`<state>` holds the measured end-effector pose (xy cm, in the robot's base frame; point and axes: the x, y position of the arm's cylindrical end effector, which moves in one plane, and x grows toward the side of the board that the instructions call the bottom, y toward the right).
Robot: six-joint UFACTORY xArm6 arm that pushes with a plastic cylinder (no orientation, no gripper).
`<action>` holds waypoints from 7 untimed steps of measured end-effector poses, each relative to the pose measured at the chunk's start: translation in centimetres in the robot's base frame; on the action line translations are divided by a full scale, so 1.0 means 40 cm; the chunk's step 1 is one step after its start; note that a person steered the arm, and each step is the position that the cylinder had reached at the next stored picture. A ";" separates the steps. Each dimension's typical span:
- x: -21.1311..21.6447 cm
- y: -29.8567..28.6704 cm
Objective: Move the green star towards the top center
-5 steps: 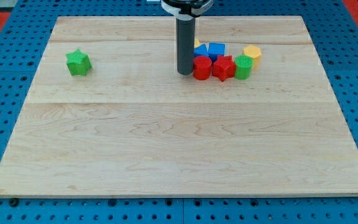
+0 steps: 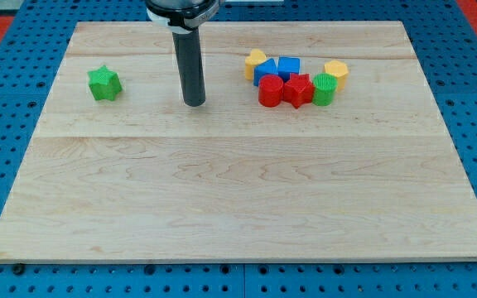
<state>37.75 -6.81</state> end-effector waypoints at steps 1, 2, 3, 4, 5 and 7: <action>0.000 -0.036; 0.022 -0.108; 0.037 -0.217; 0.037 -0.351; 0.000 -0.413; -0.079 -0.303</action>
